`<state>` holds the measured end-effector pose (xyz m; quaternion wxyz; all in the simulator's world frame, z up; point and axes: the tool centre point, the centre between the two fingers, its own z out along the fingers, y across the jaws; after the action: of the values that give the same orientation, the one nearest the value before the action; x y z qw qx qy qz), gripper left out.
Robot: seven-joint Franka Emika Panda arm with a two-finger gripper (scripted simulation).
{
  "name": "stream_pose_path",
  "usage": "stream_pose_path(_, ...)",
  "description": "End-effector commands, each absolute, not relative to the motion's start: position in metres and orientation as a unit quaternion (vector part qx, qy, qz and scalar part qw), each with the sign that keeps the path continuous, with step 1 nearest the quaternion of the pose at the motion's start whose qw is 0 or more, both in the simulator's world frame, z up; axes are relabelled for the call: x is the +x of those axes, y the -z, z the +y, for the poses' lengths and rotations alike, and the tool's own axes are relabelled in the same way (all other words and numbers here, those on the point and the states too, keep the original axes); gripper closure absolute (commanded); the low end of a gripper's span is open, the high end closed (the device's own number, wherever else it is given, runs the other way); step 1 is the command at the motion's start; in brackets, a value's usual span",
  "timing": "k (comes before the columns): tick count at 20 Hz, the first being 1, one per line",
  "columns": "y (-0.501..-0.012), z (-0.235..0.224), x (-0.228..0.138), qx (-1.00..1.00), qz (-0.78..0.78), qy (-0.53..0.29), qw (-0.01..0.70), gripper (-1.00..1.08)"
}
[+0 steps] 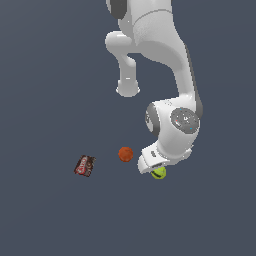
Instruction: Pick up a designated object from a clutter of objects.
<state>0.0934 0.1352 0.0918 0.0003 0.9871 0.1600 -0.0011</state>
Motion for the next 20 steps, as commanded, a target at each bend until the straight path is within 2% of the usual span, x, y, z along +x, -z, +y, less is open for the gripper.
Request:
stream_pose_path(1,-0.092,0.135,0.094,0.987,0.160,0.001,0.000,-0.92)
stream_pose_path(12,-0.047,0.135,0.093,0.987,0.160,0.000,0.000,-0.92)
stream_pose_path(17,-0.041,0.136,0.094,0.987,0.161,0.000,0.000,-0.92)
stream_pose_path(18,-0.041,0.136,0.094,0.987,0.161,0.000,0.000,1.08)
stream_pose_path(20,-0.041,0.136,0.094,0.987,0.161,0.000,0.000,1.08)
